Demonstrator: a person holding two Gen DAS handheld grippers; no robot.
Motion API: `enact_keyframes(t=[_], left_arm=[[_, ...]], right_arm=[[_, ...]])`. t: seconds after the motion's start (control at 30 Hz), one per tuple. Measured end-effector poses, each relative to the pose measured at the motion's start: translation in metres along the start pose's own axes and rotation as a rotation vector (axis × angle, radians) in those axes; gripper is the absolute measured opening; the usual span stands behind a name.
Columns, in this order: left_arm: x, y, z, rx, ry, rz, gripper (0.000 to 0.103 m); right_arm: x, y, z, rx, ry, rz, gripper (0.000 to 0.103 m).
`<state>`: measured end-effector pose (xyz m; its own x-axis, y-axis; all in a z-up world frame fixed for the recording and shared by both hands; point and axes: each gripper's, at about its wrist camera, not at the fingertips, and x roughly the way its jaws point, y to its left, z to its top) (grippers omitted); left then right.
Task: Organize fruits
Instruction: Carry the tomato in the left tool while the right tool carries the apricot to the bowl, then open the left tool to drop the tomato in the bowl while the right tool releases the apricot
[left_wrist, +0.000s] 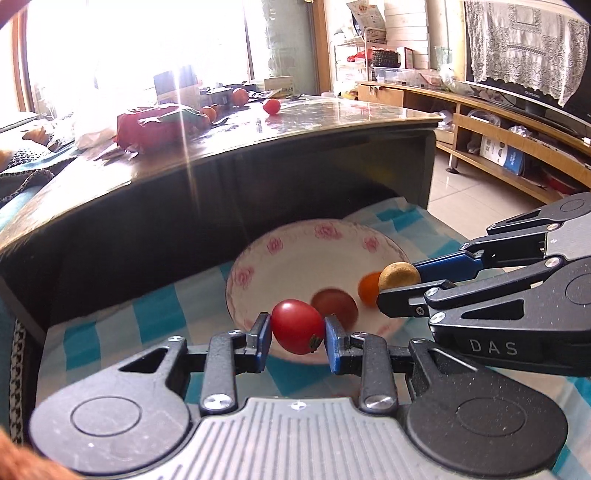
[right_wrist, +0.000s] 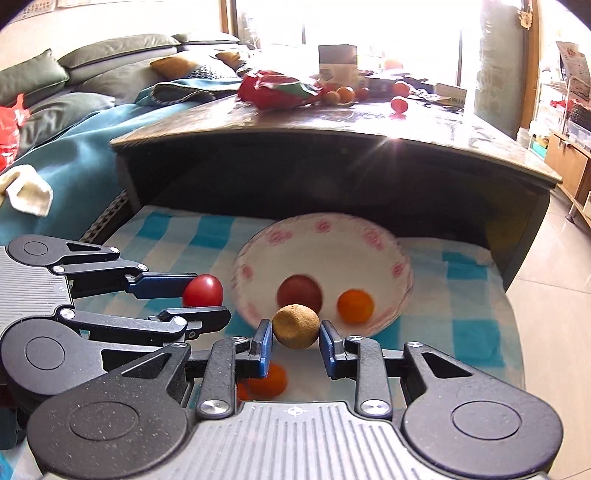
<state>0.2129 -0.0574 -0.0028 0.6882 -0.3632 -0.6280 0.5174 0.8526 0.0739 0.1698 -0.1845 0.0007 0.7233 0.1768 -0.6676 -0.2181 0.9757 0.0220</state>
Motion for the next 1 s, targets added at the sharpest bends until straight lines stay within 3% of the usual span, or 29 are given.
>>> enact_keyframes(t=[0.47,1.0], left_arm=[[0.070,0.009,0.021,-0.053,0.046,0.002,0.039],[0.085,0.011,0.013,-0.065,0.079,0.026,0.038]], right_arm=[[0.057,-0.037,0.028,-0.002,-0.002,-0.032,0.024],[0.083,-0.041,0.030,-0.036,0.032,-0.033,0.026]])
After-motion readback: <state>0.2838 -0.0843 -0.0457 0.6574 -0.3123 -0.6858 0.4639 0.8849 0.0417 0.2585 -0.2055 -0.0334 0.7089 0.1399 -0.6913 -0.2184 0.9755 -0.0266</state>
